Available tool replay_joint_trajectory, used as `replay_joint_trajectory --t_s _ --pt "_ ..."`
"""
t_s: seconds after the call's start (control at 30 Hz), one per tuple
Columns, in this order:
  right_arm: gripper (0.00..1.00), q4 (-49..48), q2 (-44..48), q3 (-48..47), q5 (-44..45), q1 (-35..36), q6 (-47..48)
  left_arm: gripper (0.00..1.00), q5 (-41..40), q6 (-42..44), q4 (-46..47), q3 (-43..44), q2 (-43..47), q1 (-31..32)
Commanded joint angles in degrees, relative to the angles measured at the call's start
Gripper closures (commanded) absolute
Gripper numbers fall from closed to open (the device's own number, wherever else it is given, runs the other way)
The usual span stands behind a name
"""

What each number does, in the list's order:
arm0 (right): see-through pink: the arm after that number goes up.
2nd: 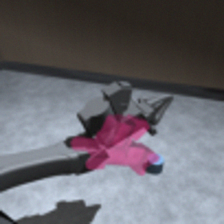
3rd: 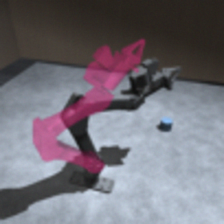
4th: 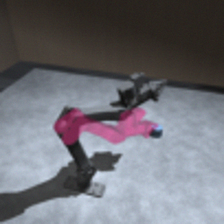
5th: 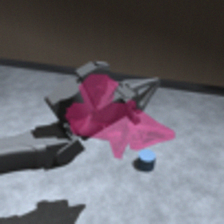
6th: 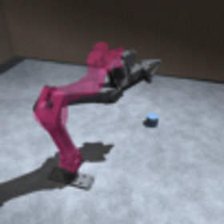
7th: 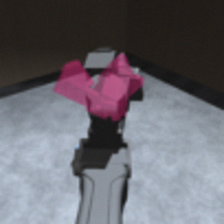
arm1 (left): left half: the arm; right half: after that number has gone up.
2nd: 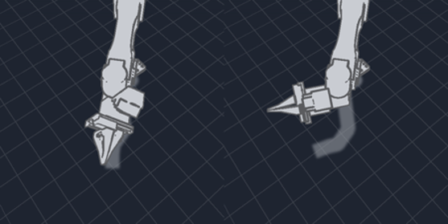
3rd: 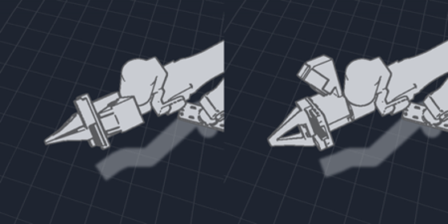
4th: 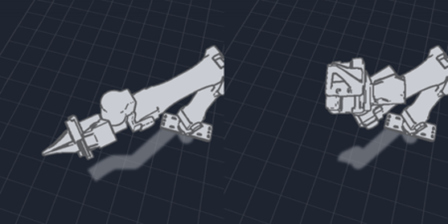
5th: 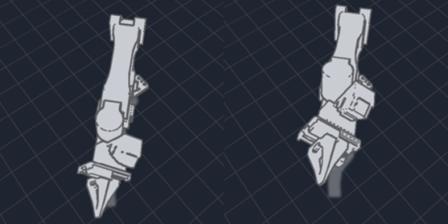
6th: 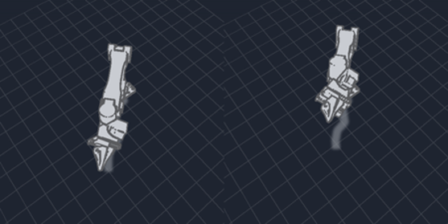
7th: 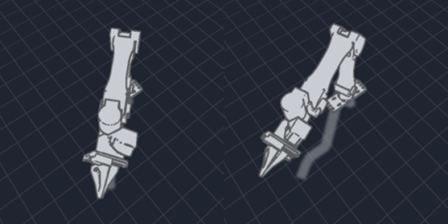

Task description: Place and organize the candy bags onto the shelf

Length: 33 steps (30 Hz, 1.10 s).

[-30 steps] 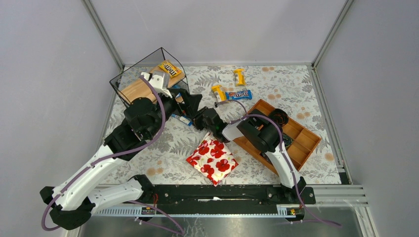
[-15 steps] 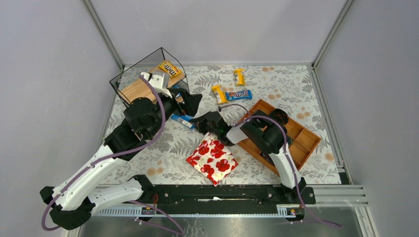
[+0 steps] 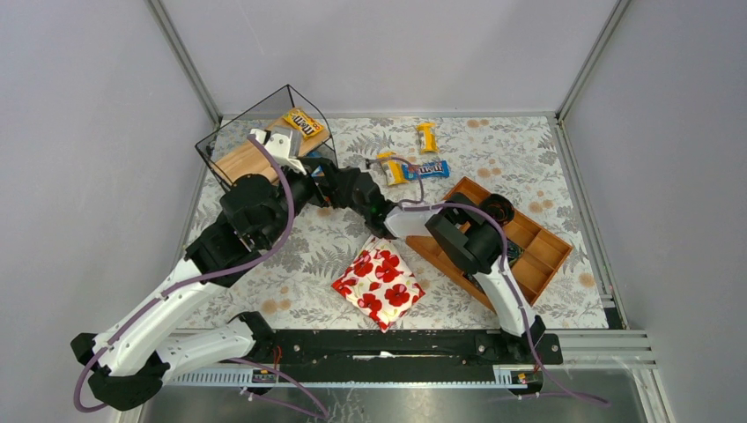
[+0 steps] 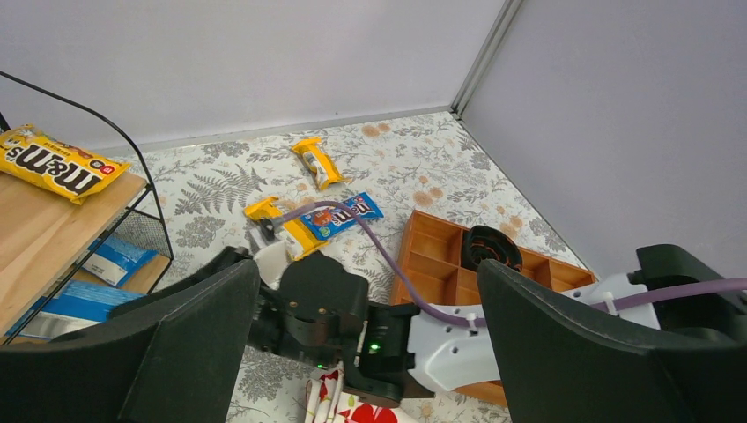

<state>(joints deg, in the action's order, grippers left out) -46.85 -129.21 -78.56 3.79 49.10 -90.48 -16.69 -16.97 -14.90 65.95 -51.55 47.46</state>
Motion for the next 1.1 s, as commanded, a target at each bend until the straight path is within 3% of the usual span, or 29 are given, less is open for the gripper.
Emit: replay_joint_trajectory --t_s 0.0,0.6,1.07 --pt "0.88 4.3 -5.3 -9.6 3.5 1.3 0.6 0.01 -0.2 -0.3 3.0 0.1 1.4 0.3" --pt "0.88 21.1 -20.1 -33.5 15.6 2.7 1.9 0.01 -1.1 0.2 2.9 0.1 2.3 1.6" --pt "0.86 29.6 -26.4 -45.4 22.0 3.3 0.8 0.01 -1.4 0.3 2.9 0.1 2.7 2.2"
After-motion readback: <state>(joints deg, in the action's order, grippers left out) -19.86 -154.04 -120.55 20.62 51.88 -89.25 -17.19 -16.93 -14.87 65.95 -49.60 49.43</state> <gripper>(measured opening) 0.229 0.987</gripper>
